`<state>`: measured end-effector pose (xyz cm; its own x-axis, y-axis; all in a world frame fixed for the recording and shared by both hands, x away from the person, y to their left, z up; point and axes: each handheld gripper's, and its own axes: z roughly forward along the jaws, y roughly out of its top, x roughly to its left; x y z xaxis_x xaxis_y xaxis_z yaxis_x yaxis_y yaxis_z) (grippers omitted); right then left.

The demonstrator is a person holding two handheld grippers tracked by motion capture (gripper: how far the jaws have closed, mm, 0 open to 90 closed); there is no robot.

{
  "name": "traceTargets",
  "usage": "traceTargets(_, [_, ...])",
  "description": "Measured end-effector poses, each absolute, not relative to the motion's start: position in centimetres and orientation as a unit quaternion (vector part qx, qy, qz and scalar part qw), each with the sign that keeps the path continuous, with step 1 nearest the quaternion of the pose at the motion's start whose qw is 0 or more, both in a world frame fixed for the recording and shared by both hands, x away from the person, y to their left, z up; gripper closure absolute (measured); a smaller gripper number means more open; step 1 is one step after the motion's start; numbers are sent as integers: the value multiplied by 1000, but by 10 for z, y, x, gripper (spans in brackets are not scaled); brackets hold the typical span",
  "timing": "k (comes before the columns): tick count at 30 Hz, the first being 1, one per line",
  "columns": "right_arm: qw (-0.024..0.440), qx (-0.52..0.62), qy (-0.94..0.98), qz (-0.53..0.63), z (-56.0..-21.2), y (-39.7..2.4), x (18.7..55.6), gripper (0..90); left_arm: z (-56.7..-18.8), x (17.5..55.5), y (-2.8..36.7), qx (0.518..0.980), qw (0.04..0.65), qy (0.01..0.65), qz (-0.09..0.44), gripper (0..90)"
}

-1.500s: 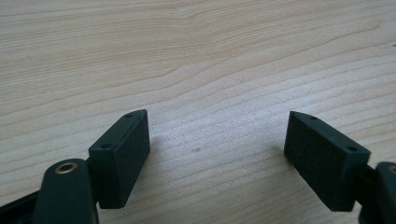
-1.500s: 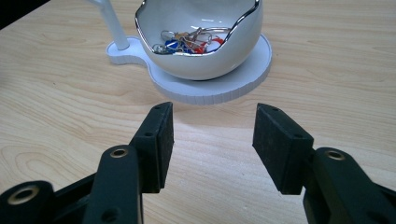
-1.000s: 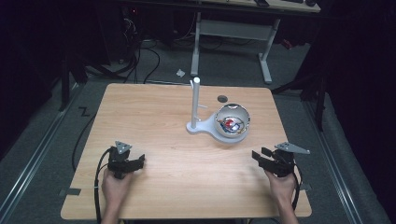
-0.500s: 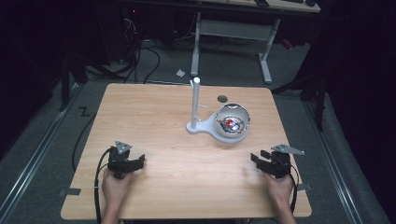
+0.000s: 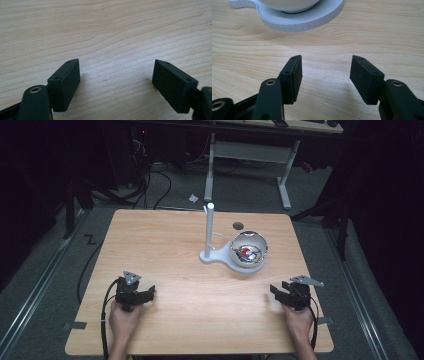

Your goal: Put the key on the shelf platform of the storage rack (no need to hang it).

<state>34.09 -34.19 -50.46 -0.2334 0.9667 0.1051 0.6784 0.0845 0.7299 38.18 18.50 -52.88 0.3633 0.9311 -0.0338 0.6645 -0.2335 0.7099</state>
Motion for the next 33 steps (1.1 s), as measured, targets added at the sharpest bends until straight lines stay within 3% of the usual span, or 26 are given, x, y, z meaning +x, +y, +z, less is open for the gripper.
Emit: traceTargets(33, [238,570,731,291,-518,-331,348,371,-529,382,185,759,326,525,204,227])
